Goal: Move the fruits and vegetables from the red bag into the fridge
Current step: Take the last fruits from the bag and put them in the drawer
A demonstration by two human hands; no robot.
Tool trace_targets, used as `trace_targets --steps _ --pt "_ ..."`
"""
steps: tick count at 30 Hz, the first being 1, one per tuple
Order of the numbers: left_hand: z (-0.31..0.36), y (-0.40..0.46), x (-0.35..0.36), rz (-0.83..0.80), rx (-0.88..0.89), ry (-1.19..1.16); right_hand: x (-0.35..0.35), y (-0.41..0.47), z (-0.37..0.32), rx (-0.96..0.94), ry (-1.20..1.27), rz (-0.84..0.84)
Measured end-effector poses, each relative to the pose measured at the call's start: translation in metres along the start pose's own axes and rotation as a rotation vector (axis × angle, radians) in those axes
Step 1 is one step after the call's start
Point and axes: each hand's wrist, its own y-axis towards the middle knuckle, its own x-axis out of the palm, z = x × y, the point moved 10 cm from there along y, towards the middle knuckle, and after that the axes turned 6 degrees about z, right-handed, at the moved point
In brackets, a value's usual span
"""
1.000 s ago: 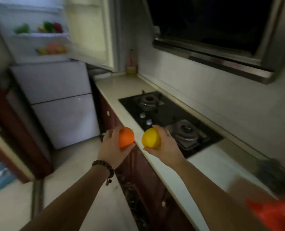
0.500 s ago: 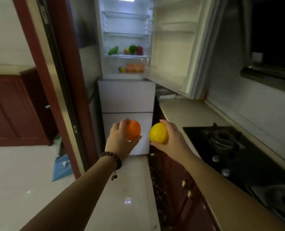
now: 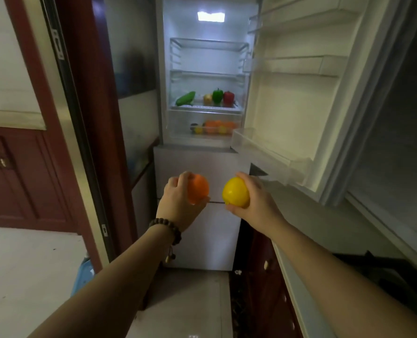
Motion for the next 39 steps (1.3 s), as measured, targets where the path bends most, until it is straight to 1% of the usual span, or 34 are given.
trace_targets --steps 6,12,16,19,21,24,28,31,34,36,39 --pt "-0.023 0.076 0.031 0.010 -0.002 0.027 0.030 0.079 0.026 -0.044 -0.002 -0.001" --pt "-0.067 0.160 0.068 0.014 -0.007 -0.004 0.079 0.162 0.052 -0.061 -0.030 0.008" --pt "-0.104 0.232 0.083 0.017 -0.003 -0.028 0.115 0.236 0.065 -0.076 -0.083 0.035" --pt "-0.126 0.297 0.084 0.026 0.019 -0.053 0.135 0.300 0.068 -0.076 -0.074 0.057" --pt "-0.135 0.338 0.083 0.038 0.038 -0.072 0.141 0.338 0.070 -0.091 -0.056 0.096" --pt "-0.143 0.393 0.086 0.043 0.060 -0.125 0.144 0.385 0.074 -0.114 -0.094 0.134" --pt "-0.149 0.452 0.097 0.063 0.076 -0.188 0.140 0.434 0.090 -0.065 -0.141 0.157" --pt "-0.153 0.494 0.110 0.081 0.093 -0.225 0.134 0.469 0.104 -0.013 -0.076 0.180" --pt "-0.145 0.531 0.130 0.091 0.200 -0.263 0.125 0.507 0.117 -0.008 0.007 0.257" --pt "-0.138 0.555 0.149 0.018 0.248 -0.284 0.119 0.532 0.129 -0.001 0.038 0.306" --pt "-0.132 0.591 0.193 -0.263 0.201 -0.277 0.116 0.569 0.151 0.027 0.024 0.306"
